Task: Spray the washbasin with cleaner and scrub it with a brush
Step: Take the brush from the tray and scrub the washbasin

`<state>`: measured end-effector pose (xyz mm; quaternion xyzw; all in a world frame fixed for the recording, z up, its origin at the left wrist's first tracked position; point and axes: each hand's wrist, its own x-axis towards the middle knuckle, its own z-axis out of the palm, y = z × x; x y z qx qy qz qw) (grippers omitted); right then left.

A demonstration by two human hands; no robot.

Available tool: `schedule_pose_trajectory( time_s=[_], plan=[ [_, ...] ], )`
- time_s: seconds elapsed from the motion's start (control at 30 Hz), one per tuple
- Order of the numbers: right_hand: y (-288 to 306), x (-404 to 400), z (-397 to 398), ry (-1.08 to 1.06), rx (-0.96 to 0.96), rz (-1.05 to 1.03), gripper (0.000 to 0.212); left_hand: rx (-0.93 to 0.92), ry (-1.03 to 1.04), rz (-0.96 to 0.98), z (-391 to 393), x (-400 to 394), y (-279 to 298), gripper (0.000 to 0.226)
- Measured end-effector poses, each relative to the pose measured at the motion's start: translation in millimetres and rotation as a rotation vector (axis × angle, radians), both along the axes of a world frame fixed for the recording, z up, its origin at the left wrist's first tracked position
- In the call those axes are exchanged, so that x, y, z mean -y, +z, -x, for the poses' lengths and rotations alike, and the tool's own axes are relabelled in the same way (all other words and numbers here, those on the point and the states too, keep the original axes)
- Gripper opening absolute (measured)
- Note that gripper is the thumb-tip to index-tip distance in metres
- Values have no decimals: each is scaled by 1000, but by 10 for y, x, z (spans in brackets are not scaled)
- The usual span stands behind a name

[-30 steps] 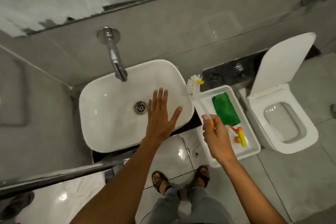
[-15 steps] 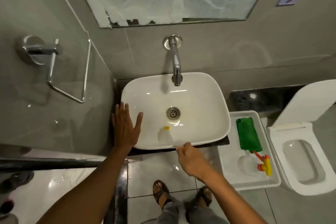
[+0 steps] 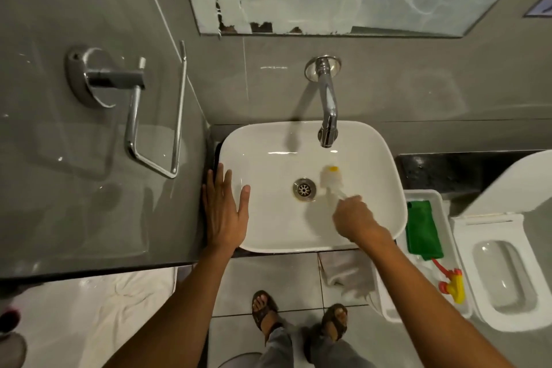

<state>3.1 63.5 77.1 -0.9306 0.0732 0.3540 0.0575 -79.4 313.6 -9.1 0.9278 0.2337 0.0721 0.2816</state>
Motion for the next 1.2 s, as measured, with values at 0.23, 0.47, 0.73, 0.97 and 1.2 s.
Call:
schedule_pose_trajectory(
  time_s=[0.23,0.47,0.73,0.97,1.2],
  plan=[
    [301,-136,647,114,-267,-54,46,8,-4,34,9,0,9,73],
    [67,-857,382,62,-103,-244,41,19,-5,60,12,7,-7,72],
    [68,242,288,-51,-109,-21,37,21,-4,92,11,5,-12,72],
    [437,-257,742,148,-273,-204,33,41,-6,86,18,25,30,70],
    [49,-1225,154,51,-44,-293,46,47,-14,72,7,24,2,71]
  ],
)
